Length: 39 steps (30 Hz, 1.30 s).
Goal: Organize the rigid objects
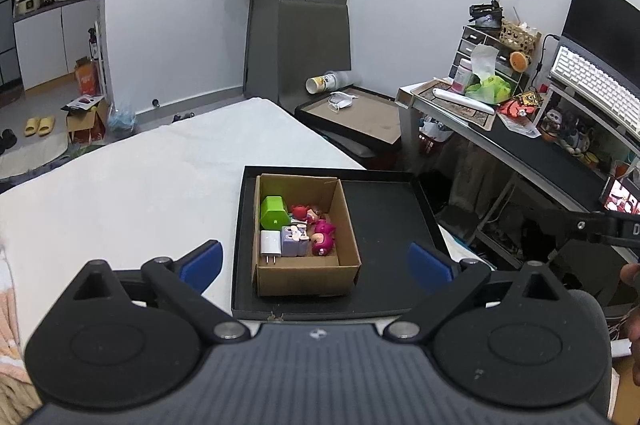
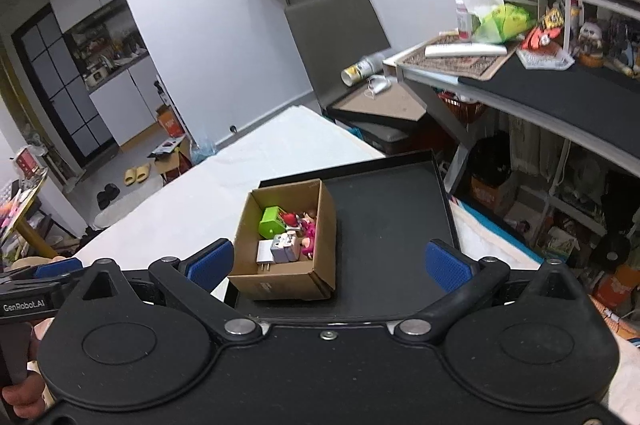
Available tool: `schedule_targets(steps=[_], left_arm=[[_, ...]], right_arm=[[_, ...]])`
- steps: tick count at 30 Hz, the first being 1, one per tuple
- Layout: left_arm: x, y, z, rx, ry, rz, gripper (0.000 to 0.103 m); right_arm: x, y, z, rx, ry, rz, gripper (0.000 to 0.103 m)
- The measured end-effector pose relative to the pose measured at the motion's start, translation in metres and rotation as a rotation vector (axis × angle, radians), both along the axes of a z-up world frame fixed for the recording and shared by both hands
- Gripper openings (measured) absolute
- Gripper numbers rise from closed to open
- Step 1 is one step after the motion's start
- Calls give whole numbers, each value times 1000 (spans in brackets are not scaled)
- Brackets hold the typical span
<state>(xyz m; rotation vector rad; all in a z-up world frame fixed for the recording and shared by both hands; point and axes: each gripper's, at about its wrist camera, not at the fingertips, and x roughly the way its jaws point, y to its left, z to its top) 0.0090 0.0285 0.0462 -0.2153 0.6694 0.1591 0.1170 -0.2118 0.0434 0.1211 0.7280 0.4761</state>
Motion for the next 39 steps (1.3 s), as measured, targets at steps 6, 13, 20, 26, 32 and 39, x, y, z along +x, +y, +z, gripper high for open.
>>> schedule_targets(steps=[6,13,20,26,32,39], left_arm=[[-22,-8,3,8,-16,17,99],[-46,-22,4,26,-37,23,99],[-54,-37,-3,51,-21,-12,99],[-53,-39,-4,56,-32,-25,99],[-54,-34,-13,43,-17,-7,99],[-55,-30,-17,43,-3,13,99]], right_arm=[[-20,-11,5,27,-34,2,103],[-38,-24,-3,58,-43,-5,103],[-54,-31,-6,59,-58,-5,103],[-58,-27,-9,48,-61,4,103],[-58,-24,-12,44,-53,11,103],[-63,-16,-10,31,-61,33,103]])
